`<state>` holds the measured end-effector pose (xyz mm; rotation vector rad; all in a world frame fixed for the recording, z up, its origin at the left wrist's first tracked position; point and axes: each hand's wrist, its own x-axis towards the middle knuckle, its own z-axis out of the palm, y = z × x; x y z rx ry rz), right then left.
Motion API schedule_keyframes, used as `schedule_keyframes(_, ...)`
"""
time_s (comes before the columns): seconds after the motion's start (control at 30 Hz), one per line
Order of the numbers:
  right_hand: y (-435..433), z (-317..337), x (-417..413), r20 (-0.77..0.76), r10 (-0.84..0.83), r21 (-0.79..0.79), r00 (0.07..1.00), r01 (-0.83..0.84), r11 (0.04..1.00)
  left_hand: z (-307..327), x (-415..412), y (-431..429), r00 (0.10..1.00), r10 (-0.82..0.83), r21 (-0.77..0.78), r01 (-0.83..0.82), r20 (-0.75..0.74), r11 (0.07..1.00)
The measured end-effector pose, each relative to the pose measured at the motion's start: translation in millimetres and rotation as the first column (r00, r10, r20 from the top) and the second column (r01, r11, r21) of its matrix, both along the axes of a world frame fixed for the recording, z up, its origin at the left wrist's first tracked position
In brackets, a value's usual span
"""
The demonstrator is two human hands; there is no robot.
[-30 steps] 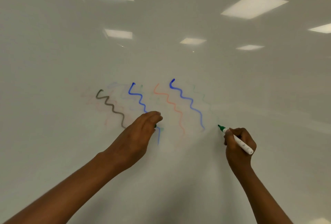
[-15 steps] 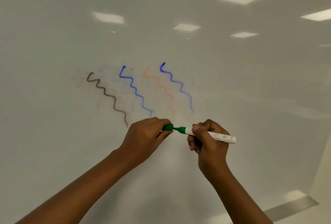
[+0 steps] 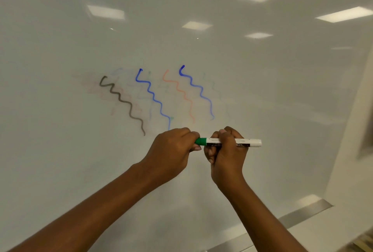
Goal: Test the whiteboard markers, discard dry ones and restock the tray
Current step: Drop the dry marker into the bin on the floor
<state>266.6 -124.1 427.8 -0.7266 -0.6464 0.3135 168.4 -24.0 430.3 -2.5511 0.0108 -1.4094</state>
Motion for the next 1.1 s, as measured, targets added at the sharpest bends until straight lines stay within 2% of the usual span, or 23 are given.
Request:
schedule_keyframes(0.1,3,4,-10,-0.061,-0.002,0.065,0.998,0.006,0.998,5,-1,-2,0.998,-0.067,-0.074,0.068,0.022,0.995)
schedule_keyframes(0.17,4,3,-13,-0.061,-0.004,0.062,0.998,0.008,0.998,7,-4,0,0.998,-0.068,-0.053,0.069,0.015,0.996)
schedule_keyframes(0.27,-1,-4,-13,-0.036,-0.036,-0.028,0.999,0.035,0.999,3,-6,1,0.999,-0.026,-0.015,0.026,-0.045,1.0)
schedule_keyframes(0.4,-15,-14,-5,0.0,-0.121,-0.249,0.993,0.118,0.961,-13,0,-1,0.997,-0.006,-0.016,0.005,-0.081,1.0)
schedule_keyframes(0.57,-45,-39,12,0.045,-0.338,-0.242,0.94,0.339,0.909,-38,17,-5,0.996,0.01,-0.096,-0.018,-0.087,0.995)
schedule_keyframes(0.63,-60,-55,18,0.253,-0.482,-0.283,0.839,0.541,0.792,-50,28,-10,0.993,0.006,-0.102,-0.018,-0.117,0.995)
schedule_keyframes(0.7,-74,-75,25,0.573,-0.529,-0.277,0.626,0.755,0.594,-63,41,-19,0.989,-0.019,-0.1,0.004,-0.148,0.995)
schedule_keyframes(0.77,-84,-95,34,0.812,-0.429,-0.215,0.396,0.886,0.411,-77,55,-31,0.982,-0.063,-0.116,0.042,-0.181,0.992)
schedule_keyframes(0.8,-90,-105,38,0.877,-0.368,-0.185,0.308,0.925,0.331,-85,62,-36,0.977,-0.087,-0.137,0.061,-0.197,0.989)
schedule_keyframes(0.87,-102,-124,48,0.935,-0.301,-0.126,0.188,0.968,0.216,-101,76,-48,0.962,-0.143,-0.183,0.102,-0.231,0.978)
schedule_keyframes(0.93,-117,-141,58,0.95,-0.284,-0.1,0.127,0.989,0.11,-117,89,-61,0.947,-0.21,-0.199,0.163,-0.244,0.966)
schedule_keyframes(1.0,-131,-157,70,0.957,-0.267,-0.112,0.115,0.993,0.028,-135,104,-73,0.93,-0.266,-0.222,0.212,-0.252,0.952)
schedule_keyframes(1.1,-150,-185,94,0.964,-0.238,-0.127,0.119,0.992,-0.022,-168,133,-91,0.898,-0.318,-0.266,0.241,-0.304,0.933)
